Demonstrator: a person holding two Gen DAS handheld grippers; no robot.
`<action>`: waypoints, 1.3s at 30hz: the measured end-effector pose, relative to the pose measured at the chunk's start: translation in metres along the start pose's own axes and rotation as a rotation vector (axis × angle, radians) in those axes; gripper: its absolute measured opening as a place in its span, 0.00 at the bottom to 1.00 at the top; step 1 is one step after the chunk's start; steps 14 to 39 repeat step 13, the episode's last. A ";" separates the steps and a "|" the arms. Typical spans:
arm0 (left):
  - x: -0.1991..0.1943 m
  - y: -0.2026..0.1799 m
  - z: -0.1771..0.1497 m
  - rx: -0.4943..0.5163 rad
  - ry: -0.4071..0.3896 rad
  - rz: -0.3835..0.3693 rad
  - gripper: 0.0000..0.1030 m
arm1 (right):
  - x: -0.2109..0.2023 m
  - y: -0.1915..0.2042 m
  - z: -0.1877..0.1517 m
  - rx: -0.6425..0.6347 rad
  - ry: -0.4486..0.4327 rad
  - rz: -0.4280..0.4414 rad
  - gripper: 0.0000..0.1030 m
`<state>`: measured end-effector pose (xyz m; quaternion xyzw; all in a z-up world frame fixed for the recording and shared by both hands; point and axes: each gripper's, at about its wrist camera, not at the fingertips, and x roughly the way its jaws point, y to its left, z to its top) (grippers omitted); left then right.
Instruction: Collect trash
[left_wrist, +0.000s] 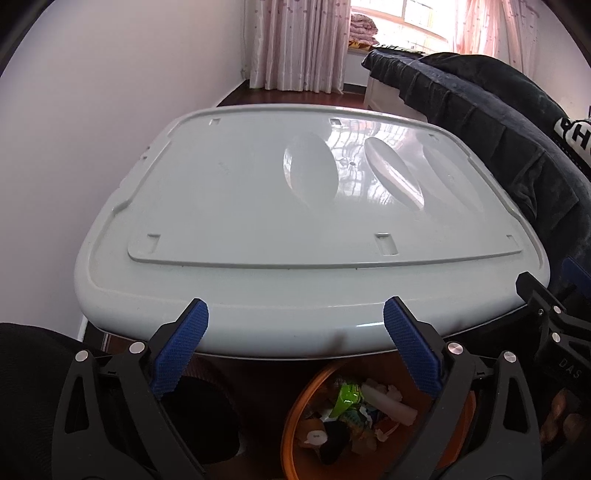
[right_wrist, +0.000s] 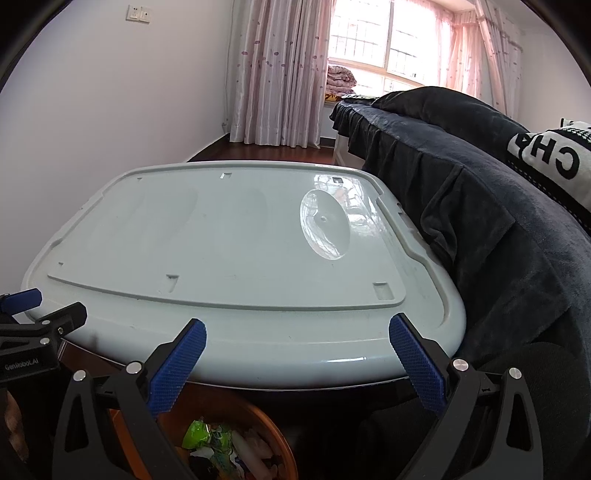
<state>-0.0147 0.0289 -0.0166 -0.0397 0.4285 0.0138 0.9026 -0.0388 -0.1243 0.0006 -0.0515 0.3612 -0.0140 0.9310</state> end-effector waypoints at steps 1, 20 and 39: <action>-0.002 -0.001 0.000 0.006 -0.009 0.004 0.91 | 0.000 0.000 0.000 0.000 0.000 0.001 0.95; -0.002 0.002 0.002 -0.007 -0.006 0.008 0.91 | 0.002 -0.004 0.000 0.008 0.002 -0.006 0.95; -0.002 0.002 0.002 -0.007 -0.006 0.008 0.91 | 0.002 -0.004 0.000 0.008 0.002 -0.006 0.95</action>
